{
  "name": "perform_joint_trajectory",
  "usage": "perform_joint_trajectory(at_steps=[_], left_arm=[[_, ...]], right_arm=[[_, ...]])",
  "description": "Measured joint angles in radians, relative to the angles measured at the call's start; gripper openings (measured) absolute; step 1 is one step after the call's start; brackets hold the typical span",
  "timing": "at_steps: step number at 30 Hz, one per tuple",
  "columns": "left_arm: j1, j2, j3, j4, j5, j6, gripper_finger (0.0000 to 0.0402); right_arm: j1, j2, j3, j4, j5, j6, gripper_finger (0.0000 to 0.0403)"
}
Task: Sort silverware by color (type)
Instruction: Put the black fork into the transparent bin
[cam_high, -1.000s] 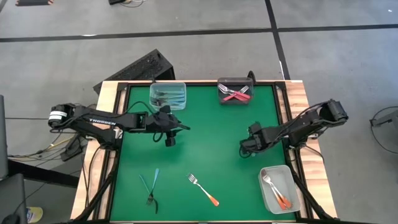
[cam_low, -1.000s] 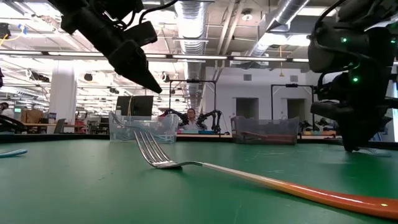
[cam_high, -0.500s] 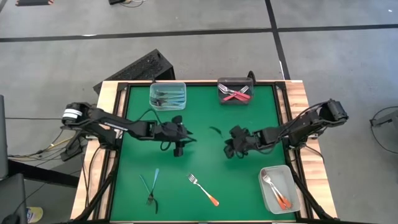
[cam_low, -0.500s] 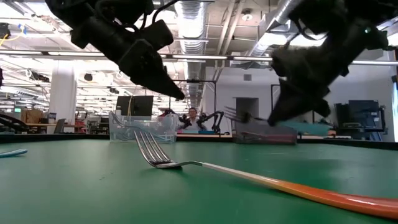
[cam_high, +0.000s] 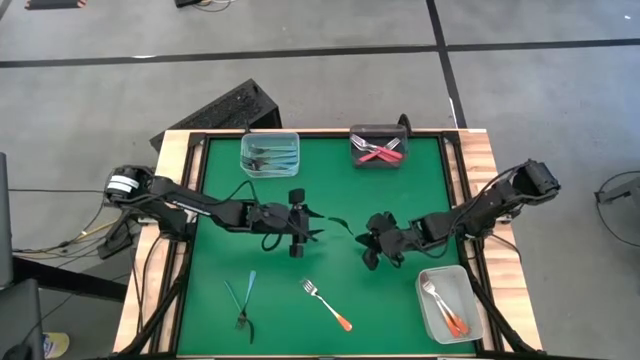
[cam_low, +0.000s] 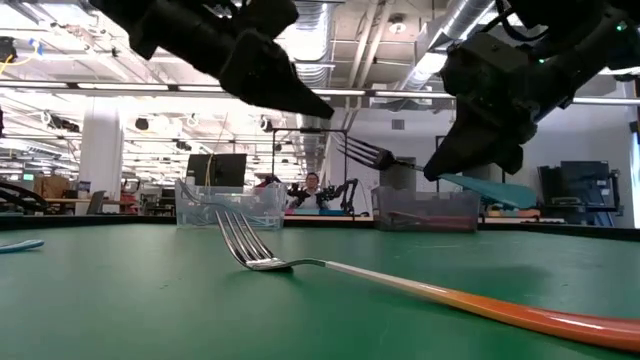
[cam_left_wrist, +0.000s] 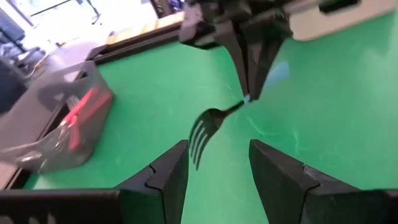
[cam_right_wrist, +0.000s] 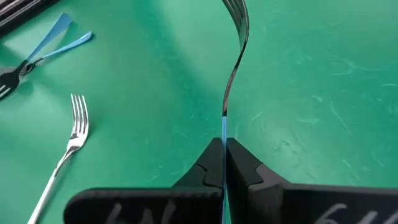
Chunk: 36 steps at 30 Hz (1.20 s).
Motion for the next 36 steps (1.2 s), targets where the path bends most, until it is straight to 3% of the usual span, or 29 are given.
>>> perform_joint_trajectory(at_steps=[6,12,16,19,27,32,36], left_arm=[[0.000,0.124,0.094,0.006,0.038,0.050,0.0157],[0.010,0.225,0.221,-0.146,-0.069,0.016,0.0157],[0.031,0.230,0.260,-0.269,0.051,0.016,0.0151],[0.037,0.222,0.260,-0.313,0.116,0.017,0.0128],[0.046,0.220,0.260,-0.424,0.134,0.041,0.0014],[0.052,0.216,0.261,-0.420,0.132,0.023,0.0004],[0.061,0.204,0.260,-0.420,0.129,0.040,0.0002]], right_arm=[[0.030,0.023,0.032,-0.001,0.004,-0.018,0.0013],[0.055,0.105,0.095,-0.019,0.017,-0.050,0.0012],[0.074,0.171,0.136,-0.036,0.028,-0.067,0.0012],[0.074,0.207,0.167,-0.037,0.033,-0.069,0.0014],[0.062,0.226,0.213,-0.042,0.054,-0.124,0.0015],[0.052,0.213,0.217,-0.052,0.052,-0.131,0.0023],[0.038,0.212,0.220,-0.061,0.052,-0.087,0.0051]])
